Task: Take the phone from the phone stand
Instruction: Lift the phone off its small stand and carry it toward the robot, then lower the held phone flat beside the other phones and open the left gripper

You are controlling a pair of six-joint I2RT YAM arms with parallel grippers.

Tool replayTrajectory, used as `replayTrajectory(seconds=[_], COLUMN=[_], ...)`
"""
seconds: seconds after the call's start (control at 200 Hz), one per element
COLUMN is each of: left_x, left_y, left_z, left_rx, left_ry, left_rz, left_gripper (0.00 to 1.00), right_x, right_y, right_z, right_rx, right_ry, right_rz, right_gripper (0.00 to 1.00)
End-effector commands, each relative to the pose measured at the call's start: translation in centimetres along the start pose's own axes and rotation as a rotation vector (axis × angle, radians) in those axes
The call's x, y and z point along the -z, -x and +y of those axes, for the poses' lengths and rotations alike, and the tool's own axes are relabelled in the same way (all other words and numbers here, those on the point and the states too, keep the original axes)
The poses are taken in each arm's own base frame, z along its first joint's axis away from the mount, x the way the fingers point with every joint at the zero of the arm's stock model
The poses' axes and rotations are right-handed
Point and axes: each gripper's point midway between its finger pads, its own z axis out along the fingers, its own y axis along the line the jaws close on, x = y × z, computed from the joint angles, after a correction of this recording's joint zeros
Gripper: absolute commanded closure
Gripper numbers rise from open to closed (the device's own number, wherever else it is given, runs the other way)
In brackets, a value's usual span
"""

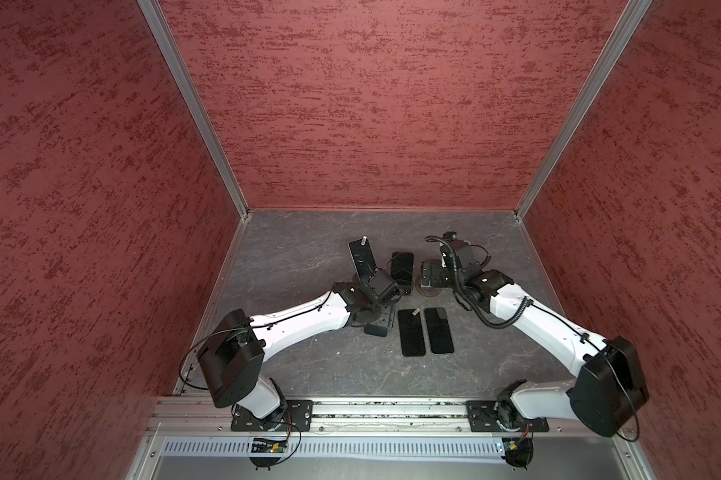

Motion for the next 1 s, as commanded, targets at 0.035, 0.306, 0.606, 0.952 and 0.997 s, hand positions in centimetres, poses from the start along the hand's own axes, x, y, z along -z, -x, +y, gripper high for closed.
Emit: replayTrajectory(seconds=[0.035,0.306,0.606,0.952,0.997], left_x=[-0.7,-2.6,-4.8,-6.4,-6.6], left_y=[0.4,-0.7,-1.8,-2.8,-3.0], left_z=[-1.8,-1.5,-1.0,-1.0,-1.1], left_rx=[-0.002,0.056,0.103,0.114,0.116], left_ry=[-0.096,-0.063,0.012,0.067,0.069], left_rz=[0.04,0.118,0.172,0.221,0.225], left_gripper=[0.4,0.4,0.4,0.39,0.39], right_x=[0.3,0.1,-0.2,-0.3,-0.4], right_y=[-0.2,-0.7,-1.4,-2.0,-2.1], right_z=[-1.1,-1.4,-1.6,-1.7,-1.7], right_rx=[-0.026,-0.028,-0.029,-0.032,-0.032], right_ry=[-0.036,-0.044,-0.042,-0.038,-0.041], right_rz=[-0.009,-0.006,0.002,0.005,0.005], right_gripper=[0.01,0.01,0.01,0.01,0.01])
